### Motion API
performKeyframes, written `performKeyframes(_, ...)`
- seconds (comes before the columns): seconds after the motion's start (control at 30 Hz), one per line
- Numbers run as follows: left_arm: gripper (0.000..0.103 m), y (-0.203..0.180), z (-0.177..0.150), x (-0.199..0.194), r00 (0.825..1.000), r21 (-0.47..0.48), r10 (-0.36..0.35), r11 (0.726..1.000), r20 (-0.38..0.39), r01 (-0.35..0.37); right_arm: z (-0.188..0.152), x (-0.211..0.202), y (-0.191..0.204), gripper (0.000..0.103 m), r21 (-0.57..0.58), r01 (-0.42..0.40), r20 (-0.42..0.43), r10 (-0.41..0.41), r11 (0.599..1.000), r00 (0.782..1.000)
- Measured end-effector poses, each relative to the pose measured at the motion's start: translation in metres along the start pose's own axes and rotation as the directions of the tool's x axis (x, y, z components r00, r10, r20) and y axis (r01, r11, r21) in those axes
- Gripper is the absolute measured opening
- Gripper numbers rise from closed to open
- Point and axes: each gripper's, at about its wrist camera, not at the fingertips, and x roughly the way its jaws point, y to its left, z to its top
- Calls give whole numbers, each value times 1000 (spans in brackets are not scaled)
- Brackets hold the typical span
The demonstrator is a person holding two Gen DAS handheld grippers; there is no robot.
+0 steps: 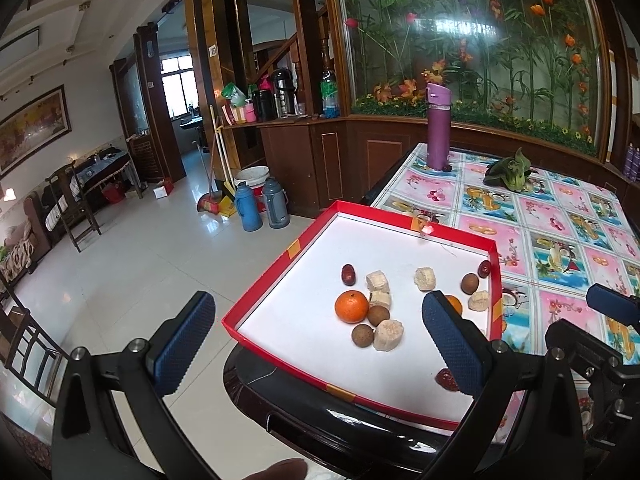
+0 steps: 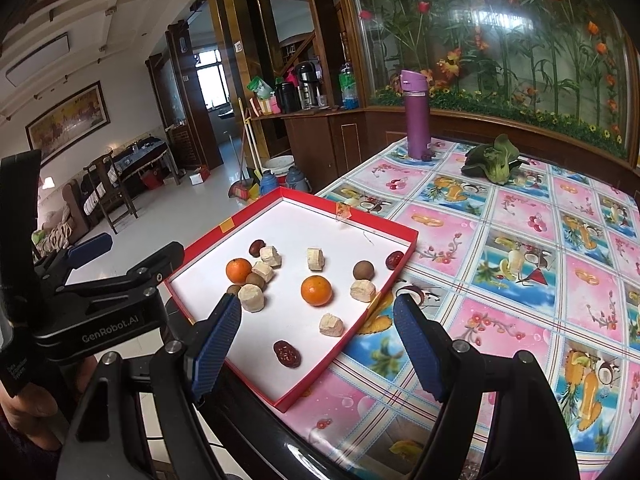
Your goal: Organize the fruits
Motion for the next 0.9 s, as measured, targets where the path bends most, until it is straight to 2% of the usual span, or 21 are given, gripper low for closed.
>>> performKeyframes(0.9, 103, 5, -5, 11, 1000, -29, -13, 1000, -22, 12, -3, 14, 6, 78, 5, 4, -20, -4, 1000, 1000)
